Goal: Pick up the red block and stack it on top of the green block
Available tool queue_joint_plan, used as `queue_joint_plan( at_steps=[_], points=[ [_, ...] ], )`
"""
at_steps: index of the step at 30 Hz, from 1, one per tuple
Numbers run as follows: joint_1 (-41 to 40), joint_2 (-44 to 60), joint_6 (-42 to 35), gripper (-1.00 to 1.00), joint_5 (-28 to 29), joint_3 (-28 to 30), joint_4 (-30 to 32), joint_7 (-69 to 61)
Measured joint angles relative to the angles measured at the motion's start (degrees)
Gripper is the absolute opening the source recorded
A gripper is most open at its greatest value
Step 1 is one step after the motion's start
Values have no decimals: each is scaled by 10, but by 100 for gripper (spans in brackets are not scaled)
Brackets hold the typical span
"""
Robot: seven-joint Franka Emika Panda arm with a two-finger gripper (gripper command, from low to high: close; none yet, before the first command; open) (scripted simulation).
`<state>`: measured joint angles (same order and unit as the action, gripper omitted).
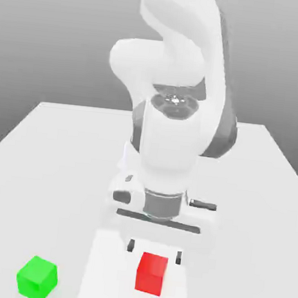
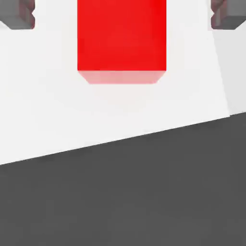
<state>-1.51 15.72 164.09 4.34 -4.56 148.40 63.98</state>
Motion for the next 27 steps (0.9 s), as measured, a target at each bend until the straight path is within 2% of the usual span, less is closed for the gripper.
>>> queue_joint_plan(
  at_steps=[1,8,14,27],
  points=[
    [4,19,16,-100,5,5,-3,3],
    [4,23,19,-100,7,5,-3,6],
    [-12,-76,-68,-100,-23,-7,8,-22],
    [-145,-58,-154,-100,-58,87,-96,-187]
  ],
)
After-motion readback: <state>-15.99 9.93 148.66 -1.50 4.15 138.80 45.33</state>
